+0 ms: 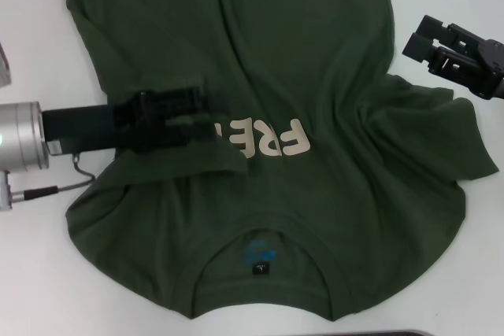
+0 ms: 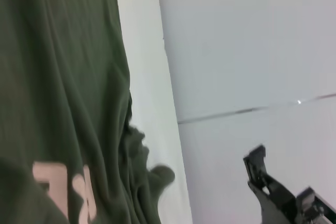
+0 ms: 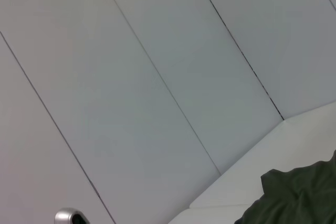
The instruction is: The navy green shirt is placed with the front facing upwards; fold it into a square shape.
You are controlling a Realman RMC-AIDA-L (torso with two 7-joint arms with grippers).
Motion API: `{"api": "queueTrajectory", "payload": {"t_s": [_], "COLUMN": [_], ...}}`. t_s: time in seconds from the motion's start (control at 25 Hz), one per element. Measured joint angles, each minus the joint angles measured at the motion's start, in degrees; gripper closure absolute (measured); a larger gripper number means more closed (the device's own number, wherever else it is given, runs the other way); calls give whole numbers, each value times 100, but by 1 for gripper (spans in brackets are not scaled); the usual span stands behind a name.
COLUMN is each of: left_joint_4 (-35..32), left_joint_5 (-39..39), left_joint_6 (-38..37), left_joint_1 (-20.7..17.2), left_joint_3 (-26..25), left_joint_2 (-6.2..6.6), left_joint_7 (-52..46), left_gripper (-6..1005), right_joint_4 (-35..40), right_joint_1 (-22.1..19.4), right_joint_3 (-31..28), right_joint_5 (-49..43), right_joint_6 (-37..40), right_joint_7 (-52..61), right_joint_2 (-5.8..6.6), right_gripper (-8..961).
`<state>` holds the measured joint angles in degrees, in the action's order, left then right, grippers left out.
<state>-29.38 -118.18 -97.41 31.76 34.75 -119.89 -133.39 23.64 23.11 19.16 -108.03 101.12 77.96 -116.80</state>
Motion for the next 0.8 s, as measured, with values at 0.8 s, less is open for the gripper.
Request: {"api": "queueTrajectory", "payload": {"t_s": [0.8], "left_joint_4": [-42], "left_joint_5": [1218], "left_joint_6": [1110], "left_joint_1": [21], "left_joint_3": [-476], "left_joint_2": [-299], "left_joint_7": [3205], "left_gripper": [200], "right_joint_4": [924], "right_joint_1": [167], "right_joint_3": [152], "right_joint_5": [-162], "right_joint_6": [-241], "right_joint_7": [1863], "right_joint_2": [261], "right_gripper": [48]}}
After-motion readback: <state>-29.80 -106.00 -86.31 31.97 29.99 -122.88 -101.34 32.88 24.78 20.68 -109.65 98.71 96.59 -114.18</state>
